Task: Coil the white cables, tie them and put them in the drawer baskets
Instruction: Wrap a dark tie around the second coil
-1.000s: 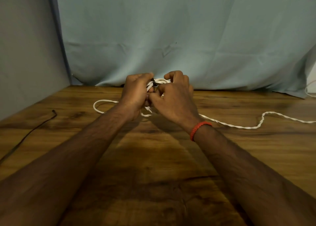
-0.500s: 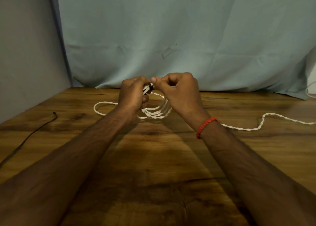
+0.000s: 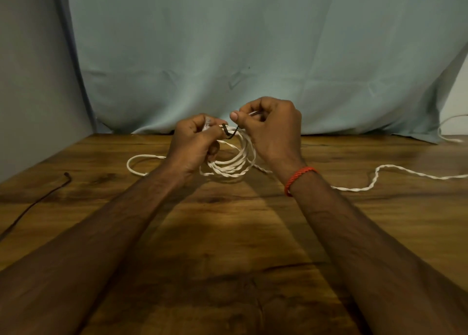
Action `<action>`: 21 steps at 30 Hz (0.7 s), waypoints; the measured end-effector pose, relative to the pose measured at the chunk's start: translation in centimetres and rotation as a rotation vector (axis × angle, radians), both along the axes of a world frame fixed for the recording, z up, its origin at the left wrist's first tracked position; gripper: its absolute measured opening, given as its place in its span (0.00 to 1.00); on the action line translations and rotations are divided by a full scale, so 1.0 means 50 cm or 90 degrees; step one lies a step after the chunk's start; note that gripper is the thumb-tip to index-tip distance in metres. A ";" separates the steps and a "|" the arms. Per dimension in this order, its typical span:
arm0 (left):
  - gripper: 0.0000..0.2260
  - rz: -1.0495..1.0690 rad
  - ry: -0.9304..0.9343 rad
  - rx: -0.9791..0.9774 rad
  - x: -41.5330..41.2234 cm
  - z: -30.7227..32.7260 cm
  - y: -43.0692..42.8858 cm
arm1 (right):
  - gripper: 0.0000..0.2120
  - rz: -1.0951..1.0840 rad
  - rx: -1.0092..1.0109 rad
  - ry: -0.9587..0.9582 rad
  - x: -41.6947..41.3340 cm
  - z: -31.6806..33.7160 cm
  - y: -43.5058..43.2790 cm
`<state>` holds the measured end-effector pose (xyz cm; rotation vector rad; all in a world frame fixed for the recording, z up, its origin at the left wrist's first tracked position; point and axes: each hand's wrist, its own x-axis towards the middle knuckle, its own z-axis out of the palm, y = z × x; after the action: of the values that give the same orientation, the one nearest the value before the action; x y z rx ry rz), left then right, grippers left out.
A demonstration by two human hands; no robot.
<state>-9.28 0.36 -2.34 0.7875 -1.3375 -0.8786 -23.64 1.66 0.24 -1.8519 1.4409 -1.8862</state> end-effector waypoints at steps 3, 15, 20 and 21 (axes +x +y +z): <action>0.08 0.017 -0.045 -0.046 0.000 -0.003 0.000 | 0.20 0.031 0.021 -0.098 0.000 0.001 0.006; 0.14 0.021 -0.010 -0.062 -0.001 -0.008 -0.002 | 0.12 0.094 0.097 -0.245 -0.002 -0.002 0.000; 0.13 0.049 -0.005 -0.053 0.002 -0.006 -0.002 | 0.15 0.059 0.030 -0.054 0.006 -0.003 0.001; 0.12 0.054 -0.007 -0.053 0.003 -0.005 -0.003 | 0.17 0.059 0.014 -0.052 0.007 -0.004 0.002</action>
<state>-9.11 0.23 -2.60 0.7804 -1.3322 -0.7479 -23.28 1.74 0.02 -1.7775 1.3225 -1.8719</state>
